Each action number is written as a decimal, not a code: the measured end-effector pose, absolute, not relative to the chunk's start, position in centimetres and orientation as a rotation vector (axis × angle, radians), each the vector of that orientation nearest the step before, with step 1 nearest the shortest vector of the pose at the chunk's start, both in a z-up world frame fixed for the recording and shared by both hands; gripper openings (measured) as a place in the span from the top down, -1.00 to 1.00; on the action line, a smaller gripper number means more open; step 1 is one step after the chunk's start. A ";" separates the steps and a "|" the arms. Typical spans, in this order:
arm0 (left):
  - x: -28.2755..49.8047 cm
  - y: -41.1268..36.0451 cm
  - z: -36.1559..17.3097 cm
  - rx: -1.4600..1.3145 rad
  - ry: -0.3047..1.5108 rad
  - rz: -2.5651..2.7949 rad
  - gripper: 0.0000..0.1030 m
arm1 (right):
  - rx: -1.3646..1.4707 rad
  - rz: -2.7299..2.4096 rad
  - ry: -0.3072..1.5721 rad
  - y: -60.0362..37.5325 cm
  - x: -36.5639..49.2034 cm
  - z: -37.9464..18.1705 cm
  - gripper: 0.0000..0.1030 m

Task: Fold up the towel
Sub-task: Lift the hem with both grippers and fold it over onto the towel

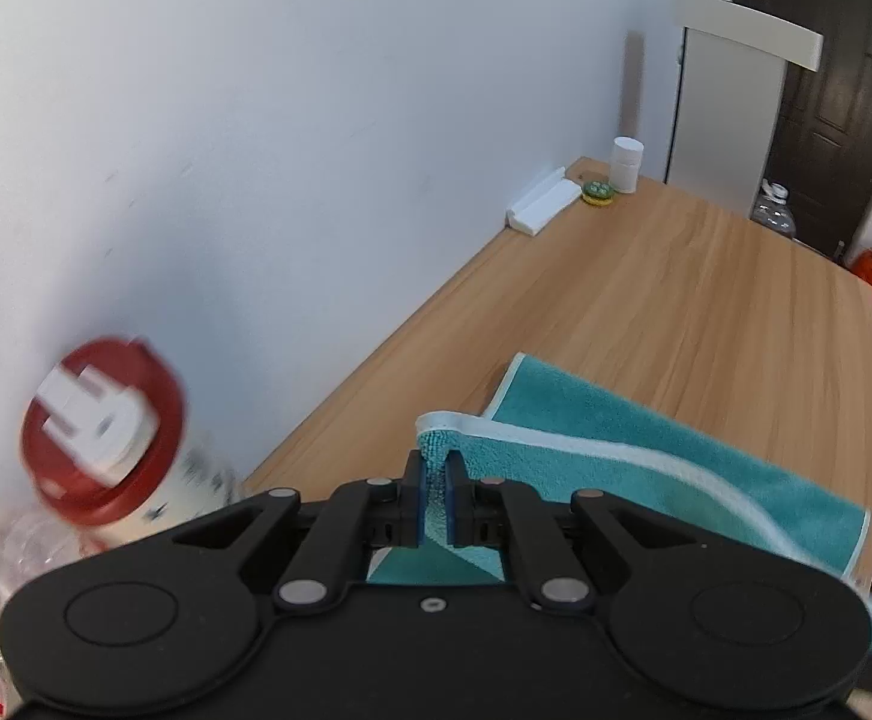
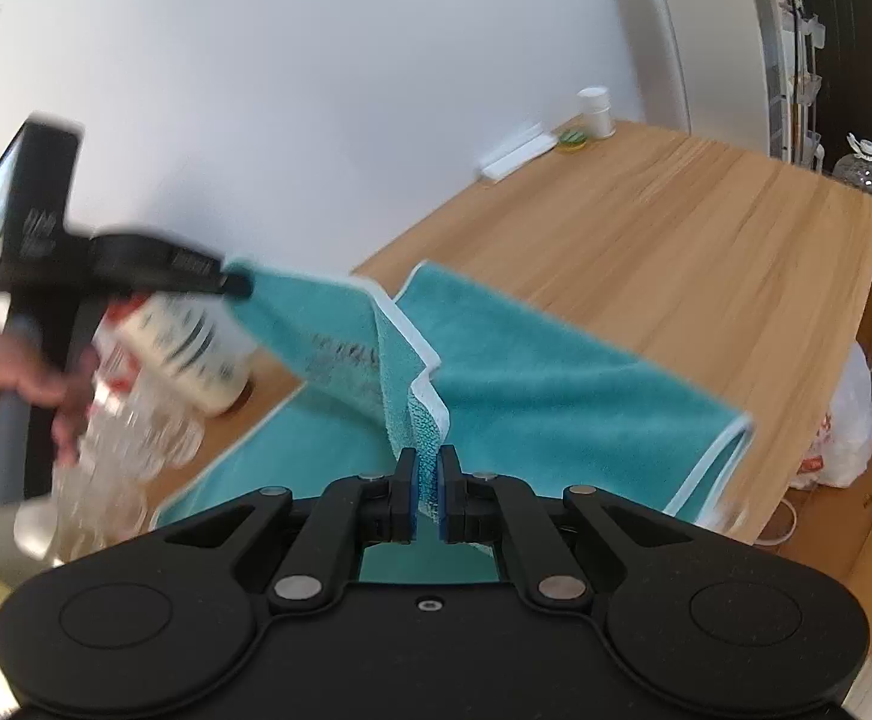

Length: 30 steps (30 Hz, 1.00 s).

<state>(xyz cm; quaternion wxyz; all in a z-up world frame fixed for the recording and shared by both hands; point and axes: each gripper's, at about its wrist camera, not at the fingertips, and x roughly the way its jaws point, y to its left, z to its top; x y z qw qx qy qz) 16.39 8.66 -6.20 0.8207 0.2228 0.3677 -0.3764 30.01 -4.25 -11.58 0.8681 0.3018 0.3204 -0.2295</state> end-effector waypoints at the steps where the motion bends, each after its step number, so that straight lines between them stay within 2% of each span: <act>1: 16.5 9.6 -6.5 0.474 0.784 -0.812 0.90 | 0.641 -0.464 0.680 -2.4 30.3 -12.0 0.89; 8: 16.8 14.5 -8.8 0.532 0.785 -0.840 0.90 | 0.671 -0.445 0.694 4.3 31.6 -13.2 0.89; 16: 17.3 16.6 -9.8 0.503 0.796 -0.866 0.89 | 0.639 -0.432 0.750 6.8 31.7 -13.3 0.89; 30: 15.4 18.1 -7.0 0.452 0.738 -0.921 0.89 | 0.491 -0.370 0.702 6.9 26.6 -7.9 0.89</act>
